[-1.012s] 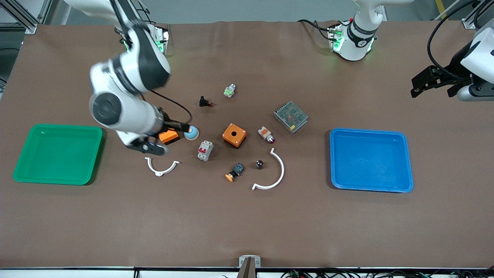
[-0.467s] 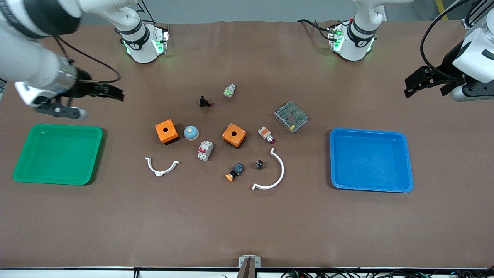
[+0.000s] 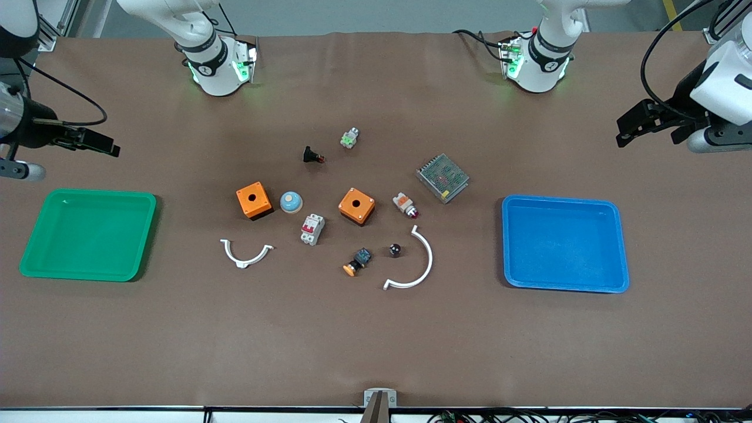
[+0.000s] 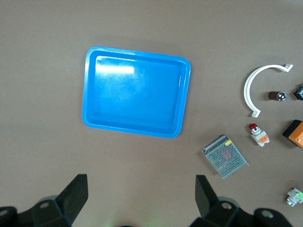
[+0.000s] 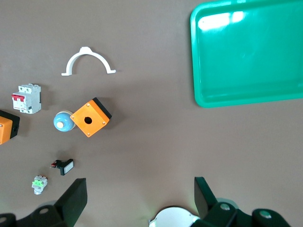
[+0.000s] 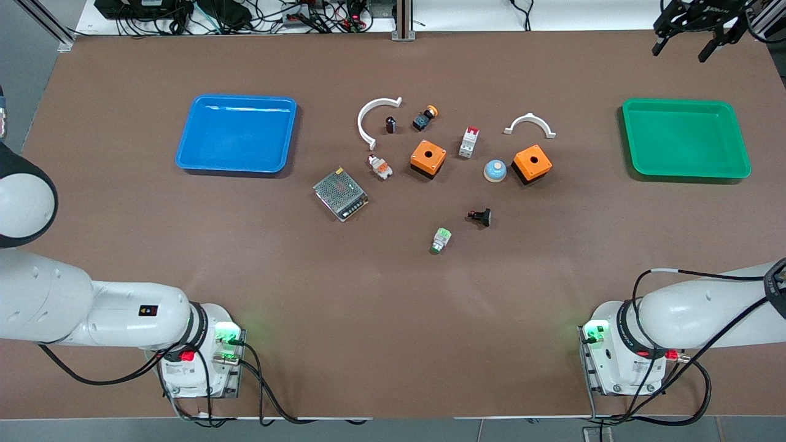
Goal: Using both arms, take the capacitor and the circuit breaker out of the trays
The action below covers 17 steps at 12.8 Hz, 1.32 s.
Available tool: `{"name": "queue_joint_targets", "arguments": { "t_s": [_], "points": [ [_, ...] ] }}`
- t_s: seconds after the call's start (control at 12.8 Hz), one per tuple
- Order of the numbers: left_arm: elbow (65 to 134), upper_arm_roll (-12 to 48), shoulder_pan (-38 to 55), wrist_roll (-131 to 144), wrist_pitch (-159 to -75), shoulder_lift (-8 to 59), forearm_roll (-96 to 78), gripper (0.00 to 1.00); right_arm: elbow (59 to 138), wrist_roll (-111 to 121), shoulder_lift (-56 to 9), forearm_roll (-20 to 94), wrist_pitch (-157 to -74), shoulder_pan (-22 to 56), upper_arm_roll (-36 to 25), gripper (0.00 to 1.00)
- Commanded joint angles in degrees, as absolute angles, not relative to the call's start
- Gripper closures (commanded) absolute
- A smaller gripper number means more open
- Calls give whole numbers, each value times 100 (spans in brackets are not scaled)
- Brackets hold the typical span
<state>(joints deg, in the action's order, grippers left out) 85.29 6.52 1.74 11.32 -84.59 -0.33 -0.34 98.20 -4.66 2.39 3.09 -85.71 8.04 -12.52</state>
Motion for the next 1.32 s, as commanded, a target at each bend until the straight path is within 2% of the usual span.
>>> {"name": "queue_joint_targets", "arguments": {
  "t_s": [0.0, 0.86, 1.01, 1.25],
  "points": [
    [8596, 668, 149, 1178, -8402, -167, -44, 0, 9581, -167, 290, 176, -8561, 554, -1143, 0],
    [8578, 668, 167, 1081, -8385, -158, -35, 0, 8685, -202, 79, 123, -8578, 413, -1134, 0],
    [8578, 668, 158, 1081, -8394, -150, -35, 0, 8447, -202, -61, 175, -8587, 195, -1134, 0],
    [8552, 668, 167, 1090, -8394, -132, -26, 0, 8394, -193, -141, 150, -8683, 114, -1143, 0]
  ]
}}
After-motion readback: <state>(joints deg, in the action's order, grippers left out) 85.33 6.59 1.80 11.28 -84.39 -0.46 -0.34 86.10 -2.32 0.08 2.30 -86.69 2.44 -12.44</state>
